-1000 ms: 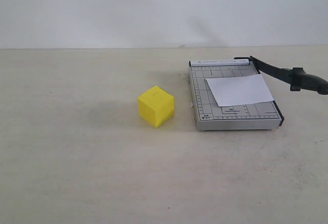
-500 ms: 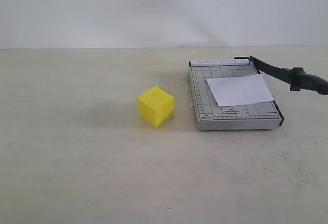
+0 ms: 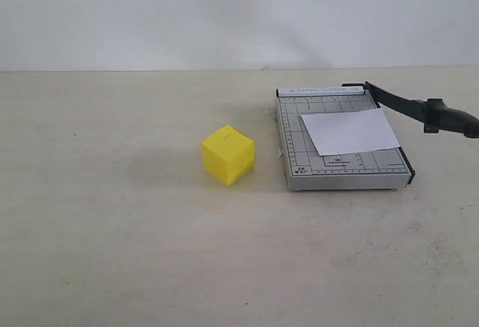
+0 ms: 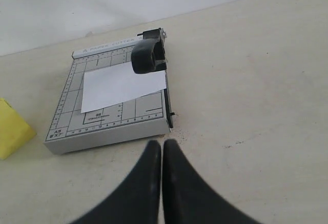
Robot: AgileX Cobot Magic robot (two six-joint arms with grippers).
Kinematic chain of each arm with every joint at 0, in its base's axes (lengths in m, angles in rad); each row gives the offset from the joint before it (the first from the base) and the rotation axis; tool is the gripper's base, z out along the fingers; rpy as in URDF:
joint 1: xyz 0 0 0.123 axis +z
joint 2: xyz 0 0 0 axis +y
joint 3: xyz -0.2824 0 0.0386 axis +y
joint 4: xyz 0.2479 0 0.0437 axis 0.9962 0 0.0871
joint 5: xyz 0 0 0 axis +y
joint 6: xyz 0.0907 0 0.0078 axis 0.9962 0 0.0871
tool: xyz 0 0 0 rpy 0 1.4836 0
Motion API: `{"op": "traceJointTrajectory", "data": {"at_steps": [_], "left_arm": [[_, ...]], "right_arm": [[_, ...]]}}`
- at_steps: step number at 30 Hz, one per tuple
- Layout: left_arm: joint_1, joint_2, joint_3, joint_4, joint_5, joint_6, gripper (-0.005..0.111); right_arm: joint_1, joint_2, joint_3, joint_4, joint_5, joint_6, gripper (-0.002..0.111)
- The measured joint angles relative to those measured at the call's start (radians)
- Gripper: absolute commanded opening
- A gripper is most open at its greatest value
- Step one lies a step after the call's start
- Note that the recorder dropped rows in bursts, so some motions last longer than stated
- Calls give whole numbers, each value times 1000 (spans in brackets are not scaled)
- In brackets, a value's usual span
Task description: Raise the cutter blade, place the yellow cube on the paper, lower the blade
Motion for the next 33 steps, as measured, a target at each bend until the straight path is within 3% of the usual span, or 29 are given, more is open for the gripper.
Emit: {"op": "traceJointTrajectory", "data": {"at_steps": [3, 6, 12, 19, 23, 28, 33], "left_arm": [[0, 306, -246, 316, -11, 9, 4], [-69, 490, -428, 381, -24, -80, 4], [-303, 622, -501, 394, -33, -213, 4], [-544, 764, -502, 369, 115, -498, 4], [-626, 839, -511, 272, 126, -649, 4], [-709, 977, -614, 223, 146, -699, 4], [-761, 1114, -824, 209, 348, -602, 4]], "right_arm": [[0, 0, 0, 0, 2, 0, 1], [0, 0, 0, 0, 14, 0, 1], [0, 0, 0, 0, 20, 0, 1], [0, 0, 0, 0, 20, 0, 1], [0, 0, 0, 0, 20, 0, 1], [0, 0, 0, 0, 24, 0, 1], [0, 0, 0, 0, 28, 0, 1]]}}
